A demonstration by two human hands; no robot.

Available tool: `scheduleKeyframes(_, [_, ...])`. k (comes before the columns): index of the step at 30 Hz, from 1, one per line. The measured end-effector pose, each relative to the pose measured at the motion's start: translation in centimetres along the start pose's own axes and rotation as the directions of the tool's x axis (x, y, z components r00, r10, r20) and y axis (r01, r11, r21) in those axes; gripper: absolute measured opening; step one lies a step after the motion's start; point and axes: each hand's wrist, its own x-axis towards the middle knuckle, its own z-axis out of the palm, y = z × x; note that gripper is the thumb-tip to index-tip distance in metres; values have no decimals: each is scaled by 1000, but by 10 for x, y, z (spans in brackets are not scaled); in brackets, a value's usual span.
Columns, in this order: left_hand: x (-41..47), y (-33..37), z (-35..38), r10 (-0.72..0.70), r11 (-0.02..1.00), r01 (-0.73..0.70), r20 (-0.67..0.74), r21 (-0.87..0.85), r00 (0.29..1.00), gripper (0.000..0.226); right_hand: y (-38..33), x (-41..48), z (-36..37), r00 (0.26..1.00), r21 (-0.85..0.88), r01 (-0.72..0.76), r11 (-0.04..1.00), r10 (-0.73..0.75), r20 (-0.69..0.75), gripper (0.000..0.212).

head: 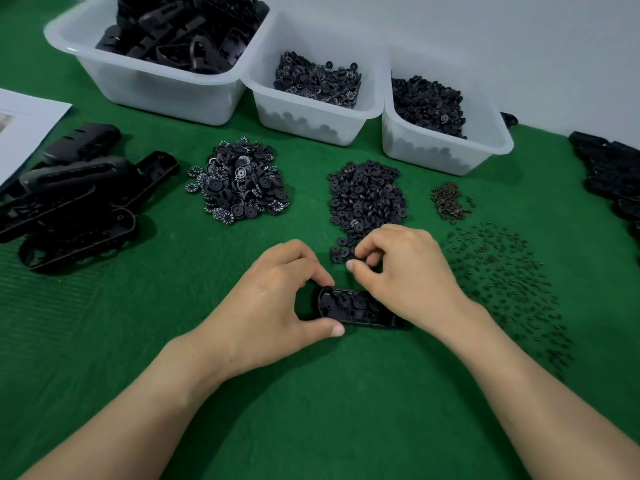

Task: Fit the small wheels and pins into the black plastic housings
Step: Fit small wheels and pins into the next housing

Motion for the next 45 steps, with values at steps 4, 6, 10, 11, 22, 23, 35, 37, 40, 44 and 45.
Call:
scheduleKeyframes(4, [0,0,0,-2,1000,2,2,-2,1000,41,7,-8,-13,1000,115,23,993,-25,18,5])
scheduleKeyframes(6, [0,-1,0,-3,1000,3,-1,-1,1000,41,9,-18,-21,990,148,88,985,-103,97,2])
scheduleKeyframes(10, [0,-1,0,0,1000,0,-2,-2,1000,40,7,-34,-23,968,105,194,975,-208,143,9])
scheduleKeyframes(11, [0,-1,0,1,1000,-1,-3,-3,1000,40,7,-34,-23,967,89,214,973,-224,122,9])
scheduleKeyframes(22, [0,-2,1,6,1000,-6,-16,-2,1000,39,8,-33,-24,918,-44,388,921,-382,107,14])
scheduleKeyframes(23, [1,-1,1,5,1000,-5,-13,-3,1000,39,8,-31,-26,935,-5,341,940,-339,104,17])
scheduleKeyframes(35, [0,-1,1,7,1000,-7,-16,-10,1000,39,3,5,0,999,-55,-43,998,42,-5,13])
scheduleKeyframes(37, [0,-1,1,8,1000,-8,-15,-8,1000,39,5,2,-3,999,16,-40,999,40,28,11])
scheduleKeyframes(40, [0,-1,1,7,1000,-7,-15,-9,1000,40,10,-6,-8,995,99,-46,994,37,91,11])
scheduleKeyframes(44, [0,-2,1,6,1000,-6,-14,-7,1000,40,16,-8,-12,992,131,-59,990,44,118,14])
scheduleKeyframes(45, [0,-2,1,6,1000,-6,-13,-3,1000,40,16,-7,-12,992,126,-40,991,24,122,15])
